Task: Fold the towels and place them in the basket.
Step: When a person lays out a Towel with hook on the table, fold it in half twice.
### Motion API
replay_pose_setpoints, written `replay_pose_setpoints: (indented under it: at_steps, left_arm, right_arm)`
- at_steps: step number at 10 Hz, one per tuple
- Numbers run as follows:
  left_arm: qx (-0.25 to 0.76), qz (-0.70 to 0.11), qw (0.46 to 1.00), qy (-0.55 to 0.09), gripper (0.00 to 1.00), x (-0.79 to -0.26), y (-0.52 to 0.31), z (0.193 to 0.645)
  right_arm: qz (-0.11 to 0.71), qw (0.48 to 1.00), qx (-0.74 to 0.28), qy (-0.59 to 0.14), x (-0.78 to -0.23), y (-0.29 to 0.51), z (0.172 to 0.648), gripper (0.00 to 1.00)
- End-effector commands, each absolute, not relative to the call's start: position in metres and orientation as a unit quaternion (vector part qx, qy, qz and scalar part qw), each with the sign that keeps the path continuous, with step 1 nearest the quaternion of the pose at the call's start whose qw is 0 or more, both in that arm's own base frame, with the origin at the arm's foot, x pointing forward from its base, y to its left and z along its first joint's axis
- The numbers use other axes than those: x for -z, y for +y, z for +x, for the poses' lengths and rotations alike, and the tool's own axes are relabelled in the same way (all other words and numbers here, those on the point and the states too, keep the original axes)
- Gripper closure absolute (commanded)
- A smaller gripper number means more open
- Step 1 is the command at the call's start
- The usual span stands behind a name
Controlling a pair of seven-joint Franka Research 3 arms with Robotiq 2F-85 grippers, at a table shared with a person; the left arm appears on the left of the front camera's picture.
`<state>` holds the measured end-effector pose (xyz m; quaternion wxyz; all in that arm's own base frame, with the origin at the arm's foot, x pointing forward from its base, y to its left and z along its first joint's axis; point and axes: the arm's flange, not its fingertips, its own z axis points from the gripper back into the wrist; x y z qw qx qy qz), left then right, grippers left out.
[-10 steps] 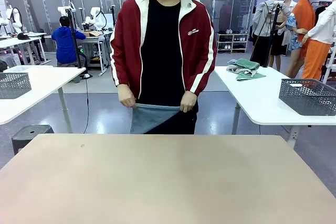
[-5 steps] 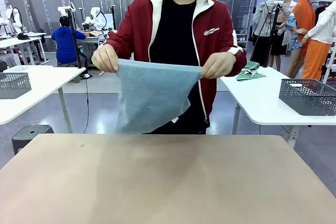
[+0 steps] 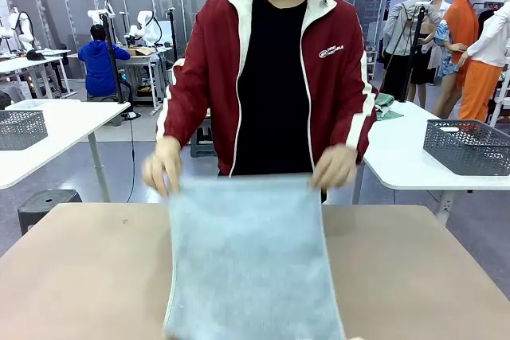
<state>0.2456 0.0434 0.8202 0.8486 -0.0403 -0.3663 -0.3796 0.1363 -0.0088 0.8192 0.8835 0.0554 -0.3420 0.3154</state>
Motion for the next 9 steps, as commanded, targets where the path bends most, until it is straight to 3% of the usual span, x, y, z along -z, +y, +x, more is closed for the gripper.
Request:
replay_pose_setpoints:
  at_steps: [1,9]
  left_arm:
    - [0.380,-0.040,0.849,-0.366,0.00,-0.8199,0.0432,0.2456]
    - [0.380,-0.040,0.849,-0.366,0.00,-0.8199,0.0432,0.2456]
  right_arm:
    - [0.054,0.882,-0.318,-0.342,-0.8193,-0.0096,0.1357,0.00]
    - [0.054,0.882,-0.318,-0.342,-0.8193,-0.0096,0.1357,0.00]
